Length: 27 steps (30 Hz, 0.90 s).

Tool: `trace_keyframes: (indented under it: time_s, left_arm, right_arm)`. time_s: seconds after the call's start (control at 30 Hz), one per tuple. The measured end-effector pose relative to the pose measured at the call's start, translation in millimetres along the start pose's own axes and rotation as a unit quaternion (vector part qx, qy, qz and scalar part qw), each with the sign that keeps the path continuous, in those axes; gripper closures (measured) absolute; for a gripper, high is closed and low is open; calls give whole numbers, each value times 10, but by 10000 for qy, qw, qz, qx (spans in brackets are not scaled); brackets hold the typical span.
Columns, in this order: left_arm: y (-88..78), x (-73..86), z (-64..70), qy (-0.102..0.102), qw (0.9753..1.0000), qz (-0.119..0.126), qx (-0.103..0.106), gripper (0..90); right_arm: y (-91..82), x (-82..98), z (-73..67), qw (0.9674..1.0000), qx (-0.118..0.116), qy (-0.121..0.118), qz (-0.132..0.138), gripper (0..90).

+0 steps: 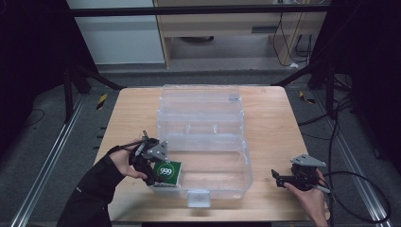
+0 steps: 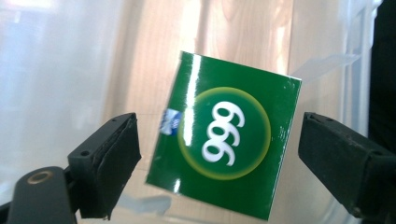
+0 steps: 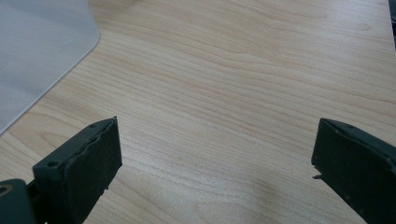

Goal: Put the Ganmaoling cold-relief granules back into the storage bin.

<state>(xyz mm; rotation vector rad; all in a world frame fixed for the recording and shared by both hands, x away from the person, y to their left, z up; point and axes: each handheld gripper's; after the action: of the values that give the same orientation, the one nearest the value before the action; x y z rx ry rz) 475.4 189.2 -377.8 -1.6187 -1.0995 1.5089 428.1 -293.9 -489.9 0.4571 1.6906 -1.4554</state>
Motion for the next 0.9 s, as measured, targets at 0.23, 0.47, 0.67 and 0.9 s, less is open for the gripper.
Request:
trace_keyframes:
  time_s: [0.23, 0.47, 0.67, 0.9]
  left_arm:
    - [-241, 128, 11, -368, 9978, 390, -390, 168]
    - [-395, 384, 52, -890, 9911, 624, -766, 195]
    - [-436, 680, 97, -1572, 9765, 927, -1148, 215]
    - [-336, 1083, 134, -2412, 9496, 1294, -1527, 232]
  right_arm:
    - [-15, -1, 5, 10000, -16, 57, -1, 23]
    - [-20, 7, 13, 10000, 3, 56, 36, 26]
    - [-29, 9, 13, 10000, 0, 94, 27, 27]
    - [-27, 15, 13, 10000, 16, 71, 39, 27]
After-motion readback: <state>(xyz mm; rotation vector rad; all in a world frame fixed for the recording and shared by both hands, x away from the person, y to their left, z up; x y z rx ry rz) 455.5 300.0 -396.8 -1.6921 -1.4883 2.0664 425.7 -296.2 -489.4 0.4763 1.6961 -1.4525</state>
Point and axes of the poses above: each handheld gripper's, and its own axes: y roughly forward along the jaws, x roughly out of its underside, z roughly to its right, and after that the axes turned 1 degree about y, right-handed
